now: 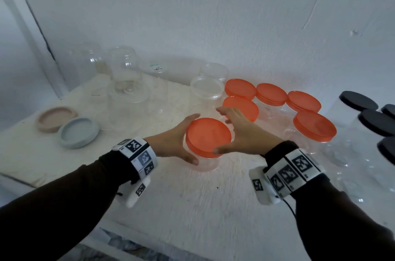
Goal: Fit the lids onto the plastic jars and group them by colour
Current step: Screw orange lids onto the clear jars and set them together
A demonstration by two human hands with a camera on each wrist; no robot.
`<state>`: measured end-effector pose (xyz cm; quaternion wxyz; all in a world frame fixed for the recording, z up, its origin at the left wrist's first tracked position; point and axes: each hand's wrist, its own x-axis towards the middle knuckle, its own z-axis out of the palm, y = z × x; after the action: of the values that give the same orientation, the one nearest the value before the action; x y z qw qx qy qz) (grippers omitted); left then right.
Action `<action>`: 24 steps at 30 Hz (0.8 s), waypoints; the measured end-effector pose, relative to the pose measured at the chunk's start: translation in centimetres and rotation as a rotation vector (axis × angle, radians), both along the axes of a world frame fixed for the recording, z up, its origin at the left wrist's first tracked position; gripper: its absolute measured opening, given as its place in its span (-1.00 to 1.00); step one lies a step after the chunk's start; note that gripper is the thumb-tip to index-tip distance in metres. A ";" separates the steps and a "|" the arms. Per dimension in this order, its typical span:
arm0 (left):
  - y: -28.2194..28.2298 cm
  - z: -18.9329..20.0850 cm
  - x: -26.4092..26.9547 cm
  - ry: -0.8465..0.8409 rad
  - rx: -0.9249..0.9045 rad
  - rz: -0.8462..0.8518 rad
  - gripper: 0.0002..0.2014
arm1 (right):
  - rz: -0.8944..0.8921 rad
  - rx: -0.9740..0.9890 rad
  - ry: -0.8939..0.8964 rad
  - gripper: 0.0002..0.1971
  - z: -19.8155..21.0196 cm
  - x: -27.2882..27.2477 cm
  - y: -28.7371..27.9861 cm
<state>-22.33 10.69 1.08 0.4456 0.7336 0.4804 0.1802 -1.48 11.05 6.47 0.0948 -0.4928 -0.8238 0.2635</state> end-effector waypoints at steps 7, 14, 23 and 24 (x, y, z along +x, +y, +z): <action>1.1 -1.1 -0.3 -0.066 -0.014 0.041 -0.06 | 0.170 0.067 -0.441 0.07 1.3 -3.9 1.0; 1.6 -1.7 -0.5 -0.134 -0.025 0.032 -0.02 | 0.227 0.022 -0.457 -0.08 1.8 -4.5 1.4; 1.7 -1.5 -0.6 -0.105 -0.044 0.011 -0.13 | 0.290 -0.003 -0.422 -0.08 1.6 -4.0 1.5; 1.7 -1.5 -0.6 -0.110 -0.044 0.012 -0.13 | 0.276 0.014 -0.427 -0.09 1.5 -4.0 1.4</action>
<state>-22.89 12.41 -0.40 0.4864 0.7096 0.4635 0.2124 -5.51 12.45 7.93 -0.1148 -0.4195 -0.8865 0.1579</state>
